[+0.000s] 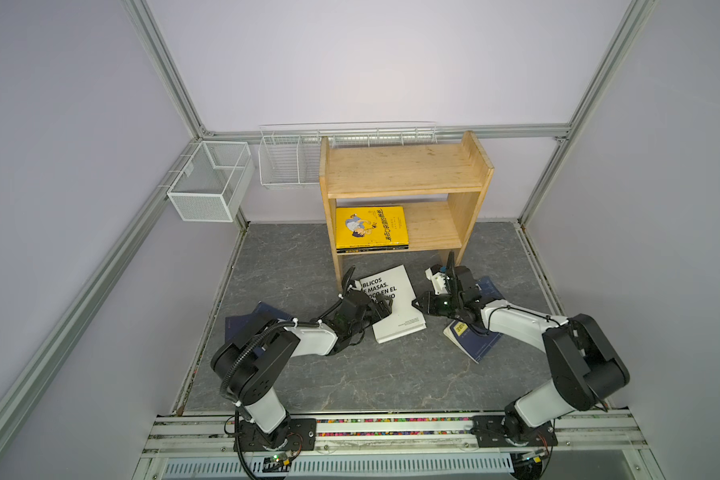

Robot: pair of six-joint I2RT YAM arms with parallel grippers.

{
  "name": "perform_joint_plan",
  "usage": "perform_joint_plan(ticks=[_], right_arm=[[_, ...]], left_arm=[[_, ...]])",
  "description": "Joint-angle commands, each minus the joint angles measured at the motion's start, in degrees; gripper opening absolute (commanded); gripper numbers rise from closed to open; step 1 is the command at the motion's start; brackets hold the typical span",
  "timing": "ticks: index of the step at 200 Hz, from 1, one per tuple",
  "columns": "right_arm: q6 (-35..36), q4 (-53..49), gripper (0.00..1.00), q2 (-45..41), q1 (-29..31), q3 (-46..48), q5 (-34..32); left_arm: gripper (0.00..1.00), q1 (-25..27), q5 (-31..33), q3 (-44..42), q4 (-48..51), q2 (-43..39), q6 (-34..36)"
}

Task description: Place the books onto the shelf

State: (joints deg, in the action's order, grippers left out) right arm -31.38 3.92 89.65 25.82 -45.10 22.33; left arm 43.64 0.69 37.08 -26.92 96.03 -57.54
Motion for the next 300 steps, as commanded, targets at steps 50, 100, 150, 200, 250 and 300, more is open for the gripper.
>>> perform_joint_plan(ticks=[50,100,150,200,250,300], right_arm=[[-5.25,1.68,0.07,-1.92,1.93,1.55,4.52],[-7.13,-3.98,0.07,-8.53,2.81,0.04,4.57],[-9.65,-6.01,0.07,-12.05,6.40,-1.29,3.39],[-9.91,-9.49,0.07,-11.46,7.77,-1.75,0.57],[-13.17,-1.37,0.15,-2.28,8.57,0.45,0.36],[-12.65,-1.47,0.24,3.97,9.15,-0.99,-2.77]], left_arm=[[0.96,-1.05,-6.72,-3.21,-10.17,-6.20,-1.14],[0.99,-7.06,-13.73,-8.99,-8.40,-17.49,-0.91],[1.00,-7.25,-13.71,-8.27,4.39,-27.10,3.66],[1.00,-7.34,-11.66,-9.70,9.01,-34.15,3.81],[1.00,-7.34,-15.19,-13.26,-0.91,-34.57,-0.84],[0.99,-7.34,-14.32,-13.00,2.30,-34.95,-1.05]])
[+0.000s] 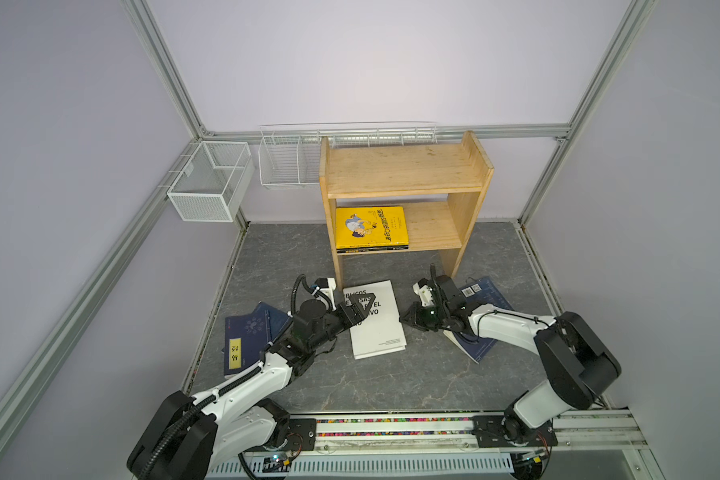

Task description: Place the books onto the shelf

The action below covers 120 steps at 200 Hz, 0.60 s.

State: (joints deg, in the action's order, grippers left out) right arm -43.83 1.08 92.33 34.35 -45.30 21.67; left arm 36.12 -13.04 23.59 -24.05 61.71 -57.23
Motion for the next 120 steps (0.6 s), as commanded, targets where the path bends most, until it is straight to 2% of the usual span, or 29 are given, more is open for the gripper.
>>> perform_joint_plan(ticks=[1,14,27,50,72,88,120], right_arm=[[-0.11,1.20,0.24,1.32,0.67,-0.82,-2.22],[0.78,-0.57,0.28,1.96,1.10,-1.67,-3.70],[2.25,-3.13,0.38,1.97,1.73,-2.85,-6.39],[5.76,-9.25,0.40,0.53,3.97,-6.00,-14.19],[8.70,-14.63,0.32,-0.07,5.92,-9.45,-21.79],[9.79,-16.36,0.26,1.34,6.52,-11.14,-23.21],[10.11,-17.54,0.20,4.79,8.29,-12.61,-25.91]], left_arm=[[0.99,0.18,-0.59,0.49,-0.52,-0.63,-1.33],[1.00,0.18,0.19,0.22,0.69,-0.21,-1.28],[1.00,0.18,2.65,0.37,4.81,-0.46,-0.65],[0.99,0.18,8.80,1.24,15.44,-1.27,2.43],[1.00,0.18,11.32,1.42,19.28,-0.66,4.79],[1.00,0.18,11.37,1.39,18.96,0.73,5.52],[1.00,0.18,12.25,1.55,18.10,3.22,5.55]])
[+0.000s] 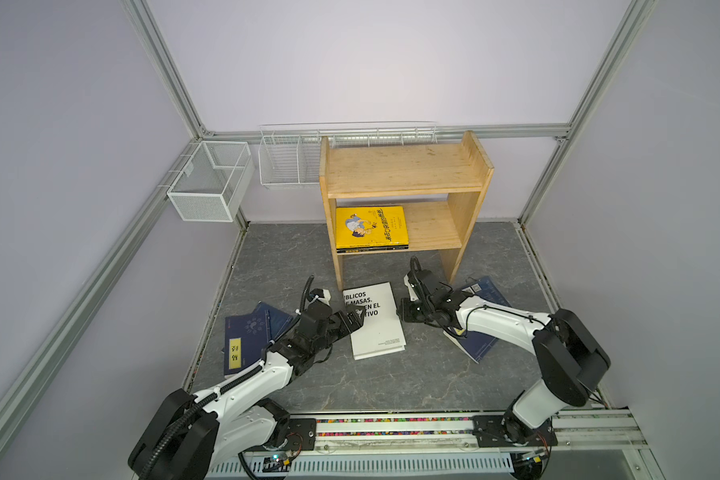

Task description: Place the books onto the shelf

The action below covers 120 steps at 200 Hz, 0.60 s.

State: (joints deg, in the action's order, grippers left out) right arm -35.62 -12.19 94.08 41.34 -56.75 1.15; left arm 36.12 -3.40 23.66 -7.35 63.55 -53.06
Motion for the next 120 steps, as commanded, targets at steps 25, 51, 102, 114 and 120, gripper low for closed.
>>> perform_joint_plan(ticks=[25,51,102,114,120], right_arm=[[2.21,-4.65,0.16,4.47,2.20,-1.34,-7.55],[2.54,-4.32,0.16,5.71,3.11,-1.51,-7.74],[2.75,-7.89,0.27,0.67,3.49,-1.91,-13.63],[3.00,-8.16,0.31,-1.46,3.27,-2.50,-12.87],[3.09,-8.39,0.32,-2.31,3.20,-2.93,-12.26]], left_arm=[[1.00,0.18,3.92,1.52,1.60,2.81,1.64],[1.00,0.18,3.86,1.83,0.77,4.91,1.84],[0.99,0.20,4.50,2.17,-0.10,8.33,1.38],[1.00,0.18,4.44,2.38,-0.13,8.50,1.33],[1.00,0.18,4.41,2.38,-0.12,8.51,1.18]])
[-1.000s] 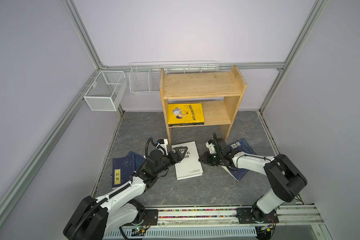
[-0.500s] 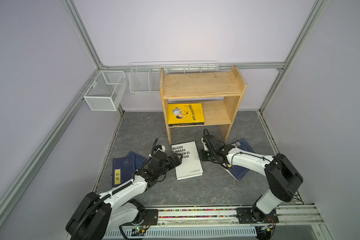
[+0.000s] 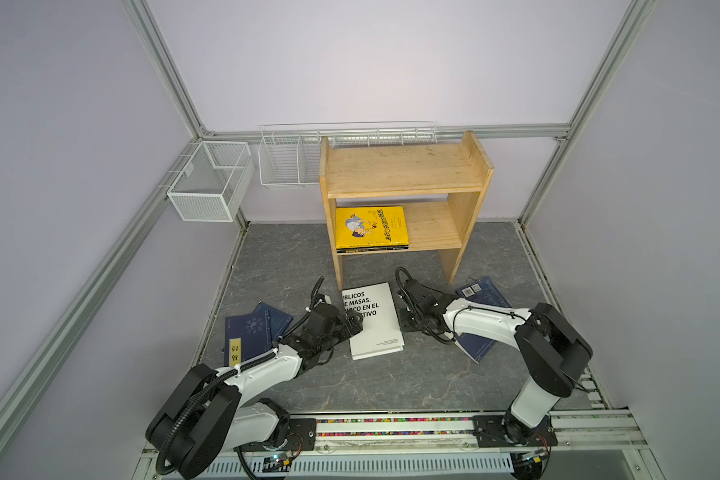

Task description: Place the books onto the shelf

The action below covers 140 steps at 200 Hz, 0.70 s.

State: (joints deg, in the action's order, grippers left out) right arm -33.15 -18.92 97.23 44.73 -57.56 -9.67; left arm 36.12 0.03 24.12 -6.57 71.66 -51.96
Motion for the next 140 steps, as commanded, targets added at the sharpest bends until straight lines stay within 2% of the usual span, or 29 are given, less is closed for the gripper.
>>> perform_joint_plan(ticks=[1,35,63,140], right_arm=[[0.67,-1.70,0.32,-5.51,-0.18,-2.21,-1.38],[1.03,-0.76,0.35,-4.82,-0.13,-3.29,3.34],[0.13,0.55,0.34,-2.35,-0.04,-2.50,4.33],[-0.38,2.65,0.22,3.50,0.76,-1.97,4.28]], left_arm=[[1.00,0.18,1.00,1.91,-0.86,0.40,0.10],[0.99,0.09,0.98,2.33,-0.90,0.12,0.28],[1.00,0.09,0.71,2.53,-1.03,0.37,0.29],[1.00,-0.78,2.12,2.69,0.47,2.45,-0.11]])
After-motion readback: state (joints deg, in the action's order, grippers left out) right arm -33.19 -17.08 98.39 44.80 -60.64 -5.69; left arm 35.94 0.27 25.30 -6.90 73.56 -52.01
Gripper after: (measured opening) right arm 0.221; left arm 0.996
